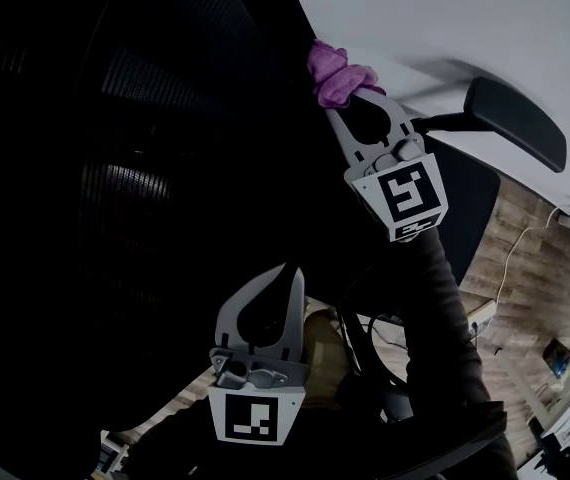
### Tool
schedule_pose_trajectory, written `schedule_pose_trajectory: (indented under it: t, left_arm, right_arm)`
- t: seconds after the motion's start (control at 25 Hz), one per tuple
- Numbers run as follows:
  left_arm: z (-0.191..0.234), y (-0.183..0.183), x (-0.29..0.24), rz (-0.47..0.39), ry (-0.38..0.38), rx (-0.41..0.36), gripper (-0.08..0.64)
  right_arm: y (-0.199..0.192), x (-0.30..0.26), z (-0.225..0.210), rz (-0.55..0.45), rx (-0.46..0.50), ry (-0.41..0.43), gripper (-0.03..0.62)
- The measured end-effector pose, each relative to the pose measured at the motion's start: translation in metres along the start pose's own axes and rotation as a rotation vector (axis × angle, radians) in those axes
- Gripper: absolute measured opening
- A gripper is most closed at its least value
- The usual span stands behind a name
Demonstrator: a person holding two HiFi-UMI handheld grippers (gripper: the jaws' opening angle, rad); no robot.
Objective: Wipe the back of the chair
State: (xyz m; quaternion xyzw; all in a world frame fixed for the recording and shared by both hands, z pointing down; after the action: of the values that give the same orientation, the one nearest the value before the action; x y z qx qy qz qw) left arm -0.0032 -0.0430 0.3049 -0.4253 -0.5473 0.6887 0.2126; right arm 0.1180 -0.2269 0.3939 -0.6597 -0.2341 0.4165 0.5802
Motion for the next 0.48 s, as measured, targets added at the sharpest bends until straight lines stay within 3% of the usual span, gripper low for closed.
schedule_pose_trajectory:
  t: [0.48]
  left_arm:
    - [-0.001,0.000,-0.007,0.001,0.006,-0.011,0.009]
  right_arm:
    - [-0.003,-0.006,-0.023,-0.007,-0.004,-0.034,0.044]
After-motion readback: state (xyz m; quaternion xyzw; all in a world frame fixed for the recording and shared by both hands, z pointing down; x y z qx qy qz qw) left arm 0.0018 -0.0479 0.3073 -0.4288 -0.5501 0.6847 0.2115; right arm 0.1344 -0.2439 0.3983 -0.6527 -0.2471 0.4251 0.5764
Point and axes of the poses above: the fingertips, and each gripper's own axes: x backward along the fingers, z to its left, y out of its top, the point moved 5 cm from there along x, backward along the fingers, and after that the axes turned 2 degrees about z, right-handed, at the moved point
